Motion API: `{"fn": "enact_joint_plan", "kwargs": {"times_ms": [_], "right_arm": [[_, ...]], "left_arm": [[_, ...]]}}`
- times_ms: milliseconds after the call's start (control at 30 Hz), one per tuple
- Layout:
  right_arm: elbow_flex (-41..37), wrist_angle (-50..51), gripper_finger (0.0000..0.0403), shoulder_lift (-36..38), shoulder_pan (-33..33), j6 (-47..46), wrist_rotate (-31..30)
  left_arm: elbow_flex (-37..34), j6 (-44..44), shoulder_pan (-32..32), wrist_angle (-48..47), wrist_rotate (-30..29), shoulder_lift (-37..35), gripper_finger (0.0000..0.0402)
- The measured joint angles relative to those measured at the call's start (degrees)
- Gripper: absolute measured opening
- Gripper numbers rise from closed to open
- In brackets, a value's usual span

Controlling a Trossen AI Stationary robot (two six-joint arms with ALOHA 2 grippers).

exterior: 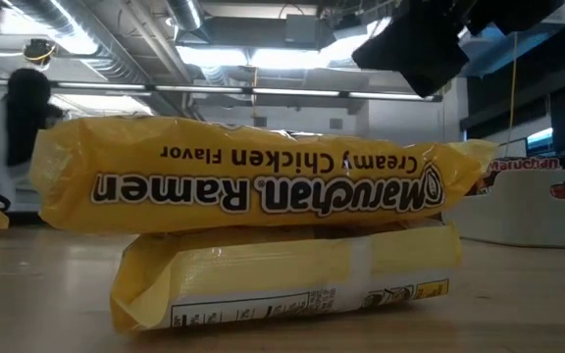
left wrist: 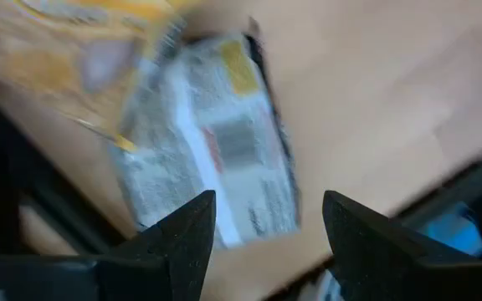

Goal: Sort Maruchan noodles
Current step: Put the black noodle pack into the gray bin

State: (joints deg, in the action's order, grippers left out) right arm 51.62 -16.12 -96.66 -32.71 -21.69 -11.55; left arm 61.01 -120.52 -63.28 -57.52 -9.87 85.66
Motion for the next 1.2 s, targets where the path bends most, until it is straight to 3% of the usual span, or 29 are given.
{"fn": "enact_joint_plan", "kwargs": {"times_ms": [167,467,667,933,1200], "right_arm": [[0.00,-1.18,0.0237,-0.02,0.00,2.37,-0.03],[0.00,-1.20,0.0237,-0.04,0.11,2.16,-0.02],[-0.02,-1.20,0.0237,-0.07,0.11,2.09,-0.02],[-0.02,-2.24,0.0237,-0.11,0.11,1.99,-0.02],[-0.02,-3.48,0.0237,-0.11,0.11,1.99,-0.02]], "left_arm": [[-0.02,0.80,-0.75,0.95,-3.28,2.11,0.0220],[-0.07,4.65,1.93,0.20,-1.55,5.88,0.0275],[-0.09,9.89,3.09,2.49,-0.02,9.87,0.0281],[-0.09,19.74,7.58,8.93,-5.90,10.81,0.0273],[-0.09,32.05,14.72,9.57,-14.31,10.81,0.0273]]}}
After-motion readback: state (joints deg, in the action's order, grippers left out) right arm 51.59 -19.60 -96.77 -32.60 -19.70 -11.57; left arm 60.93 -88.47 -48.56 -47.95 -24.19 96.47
